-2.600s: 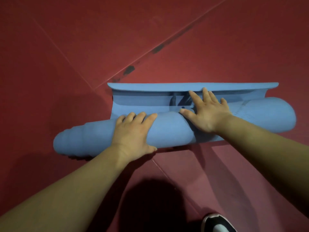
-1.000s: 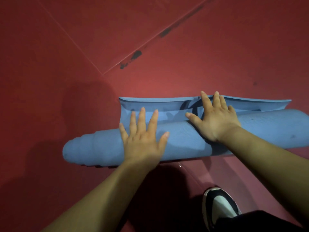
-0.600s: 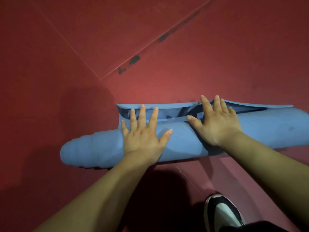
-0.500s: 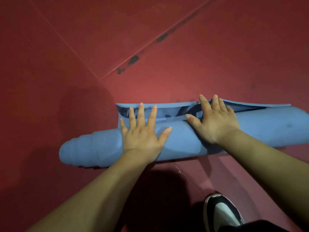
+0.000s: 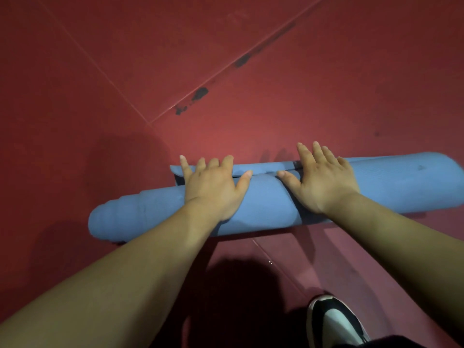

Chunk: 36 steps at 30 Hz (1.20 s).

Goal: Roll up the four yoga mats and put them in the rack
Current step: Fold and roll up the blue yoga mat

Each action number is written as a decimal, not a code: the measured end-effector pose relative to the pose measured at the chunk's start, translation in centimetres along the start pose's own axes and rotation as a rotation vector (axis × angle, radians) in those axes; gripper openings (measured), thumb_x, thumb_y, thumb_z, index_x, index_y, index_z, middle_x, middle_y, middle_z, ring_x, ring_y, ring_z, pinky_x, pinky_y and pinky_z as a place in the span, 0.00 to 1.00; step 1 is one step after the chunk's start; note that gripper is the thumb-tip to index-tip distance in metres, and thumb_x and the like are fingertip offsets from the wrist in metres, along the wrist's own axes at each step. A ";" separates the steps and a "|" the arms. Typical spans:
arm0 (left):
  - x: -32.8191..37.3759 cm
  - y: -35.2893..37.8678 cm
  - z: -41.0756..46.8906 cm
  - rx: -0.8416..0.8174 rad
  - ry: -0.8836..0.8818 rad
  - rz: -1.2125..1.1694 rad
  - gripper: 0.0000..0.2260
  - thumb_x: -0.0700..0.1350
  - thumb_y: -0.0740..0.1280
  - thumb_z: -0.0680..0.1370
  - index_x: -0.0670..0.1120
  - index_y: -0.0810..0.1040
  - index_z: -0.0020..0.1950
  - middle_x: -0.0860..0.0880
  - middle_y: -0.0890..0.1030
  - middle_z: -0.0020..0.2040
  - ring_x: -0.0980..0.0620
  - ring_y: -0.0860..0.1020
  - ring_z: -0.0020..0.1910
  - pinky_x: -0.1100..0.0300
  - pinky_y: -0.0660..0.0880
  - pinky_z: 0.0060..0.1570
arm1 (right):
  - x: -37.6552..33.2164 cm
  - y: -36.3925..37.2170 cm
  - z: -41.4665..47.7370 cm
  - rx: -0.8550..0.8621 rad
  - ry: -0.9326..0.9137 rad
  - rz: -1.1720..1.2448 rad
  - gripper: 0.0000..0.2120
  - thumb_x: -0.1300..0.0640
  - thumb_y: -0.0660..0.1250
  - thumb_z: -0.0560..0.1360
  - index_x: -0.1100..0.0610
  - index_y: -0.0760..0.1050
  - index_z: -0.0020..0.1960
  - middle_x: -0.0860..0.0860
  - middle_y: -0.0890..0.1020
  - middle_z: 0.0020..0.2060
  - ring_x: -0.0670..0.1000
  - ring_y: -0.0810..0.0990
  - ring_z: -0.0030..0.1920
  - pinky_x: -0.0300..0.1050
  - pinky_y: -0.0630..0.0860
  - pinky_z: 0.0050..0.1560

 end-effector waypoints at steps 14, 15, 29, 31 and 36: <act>0.7 -0.6 -1.2 0.087 0.091 0.090 0.28 0.68 0.47 0.78 0.50 0.74 0.58 0.46 0.77 0.54 0.41 0.76 0.54 0.47 0.70 0.51 | 0.1 0.0 -1.1 0.203 -0.023 -0.001 0.40 0.25 0.46 0.74 0.50 0.68 0.73 0.54 0.80 0.58 0.60 0.76 0.61 0.58 0.67 0.64; 0.8 -0.5 -1.5 0.086 0.084 0.098 0.29 0.69 0.46 0.78 0.50 0.75 0.58 0.46 0.78 0.53 0.41 0.75 0.54 0.47 0.70 0.51 | 0.2 0.1 -1.2 0.217 -0.026 0.003 0.38 0.26 0.47 0.75 0.50 0.69 0.72 0.54 0.80 0.57 0.60 0.76 0.60 0.58 0.68 0.63; 3.2 0.4 -3.4 -0.112 0.226 0.000 0.37 0.68 0.38 0.75 0.55 0.61 0.79 0.47 0.68 0.72 0.42 0.69 0.67 0.44 0.67 0.67 | 4.1 1.2 -4.1 0.500 0.059 0.170 0.28 0.35 0.60 0.76 0.55 0.77 0.64 0.56 0.81 0.52 0.62 0.78 0.55 0.62 0.67 0.65; 4.4 0.5 -3.8 -0.191 0.270 -0.018 0.36 0.68 0.36 0.74 0.58 0.54 0.81 0.51 0.68 0.73 0.44 0.69 0.69 0.44 0.67 0.68 | 6.7 1.3 -4.4 0.487 0.212 0.149 0.32 0.31 0.60 0.74 0.54 0.75 0.67 0.58 0.79 0.60 0.63 0.74 0.63 0.65 0.61 0.70; 10.3 0.3 -3.3 -0.176 0.315 -0.008 0.33 0.69 0.43 0.78 0.59 0.51 0.81 0.49 0.71 0.70 0.43 0.72 0.68 0.44 0.68 0.67 | 12.1 0.9 -5.2 0.455 0.477 0.273 0.36 0.30 0.60 0.75 0.53 0.68 0.75 0.62 0.64 0.76 0.63 0.59 0.77 0.67 0.50 0.76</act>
Point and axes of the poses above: each hand's wrist, its own z-axis towards the middle knuckle, its own y-axis out of the palm, x = y × z, the point moved 4 cm from there along z, towards the middle knuckle
